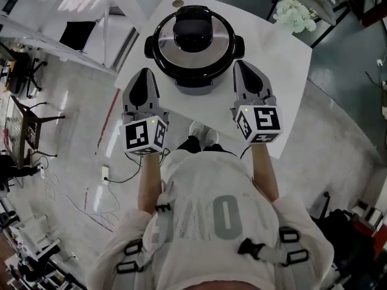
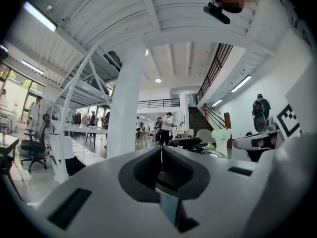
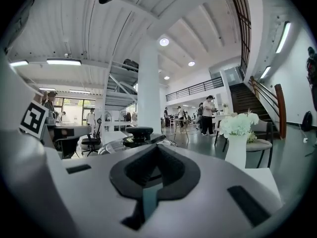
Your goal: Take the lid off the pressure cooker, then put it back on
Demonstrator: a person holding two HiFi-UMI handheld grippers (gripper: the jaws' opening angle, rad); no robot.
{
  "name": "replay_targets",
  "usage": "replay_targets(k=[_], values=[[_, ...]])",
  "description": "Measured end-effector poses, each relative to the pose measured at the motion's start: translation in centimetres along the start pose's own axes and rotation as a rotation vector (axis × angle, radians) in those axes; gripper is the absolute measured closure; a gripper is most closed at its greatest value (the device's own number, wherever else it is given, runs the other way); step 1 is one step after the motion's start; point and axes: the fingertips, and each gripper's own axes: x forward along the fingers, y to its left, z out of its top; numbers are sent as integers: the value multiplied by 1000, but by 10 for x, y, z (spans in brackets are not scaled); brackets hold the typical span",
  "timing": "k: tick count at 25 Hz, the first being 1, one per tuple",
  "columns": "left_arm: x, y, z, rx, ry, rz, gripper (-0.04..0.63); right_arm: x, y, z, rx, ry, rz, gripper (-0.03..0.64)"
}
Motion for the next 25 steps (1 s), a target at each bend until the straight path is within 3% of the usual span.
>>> replay_targets(k=[6, 7, 8, 10, 11, 12, 15, 19, 20, 25], values=[[2, 18, -1, 1, 0, 32, 575, 1, -9, -1, 28, -3, -26, 589], [3, 20, -1, -5, -3, 22, 568, 1, -10, -1, 31, -1, -18, 503], [5, 20, -1, -23, -13, -3, 497, 3, -9, -1, 31, -1, -7, 397], [10, 15, 3, -78, -48, -95, 270, 6, -10, -2, 19, 0, 4, 199], [14, 10, 4, -90, -63, -148, 150, 8, -11, -3, 16, 5, 2, 182], [17, 6, 3, -83, -66, -192, 124, 9, -12, -5, 19, 11, -1, 176], [22, 1, 1, -43, -55, -247, 117, 10, -12, -6, 26, 15, 0, 176], [33, 7, 7, -175, -79, -274, 118, 17, -9, -2, 18, 11, 29, 178], [36, 7, 9, -178, -78, -282, 118, 19, -8, 0, 20, 8, 42, 178], [55, -18, 19, -12, -24, -406, 118, 37, 1, 21, -55, 9, 159, 178]])
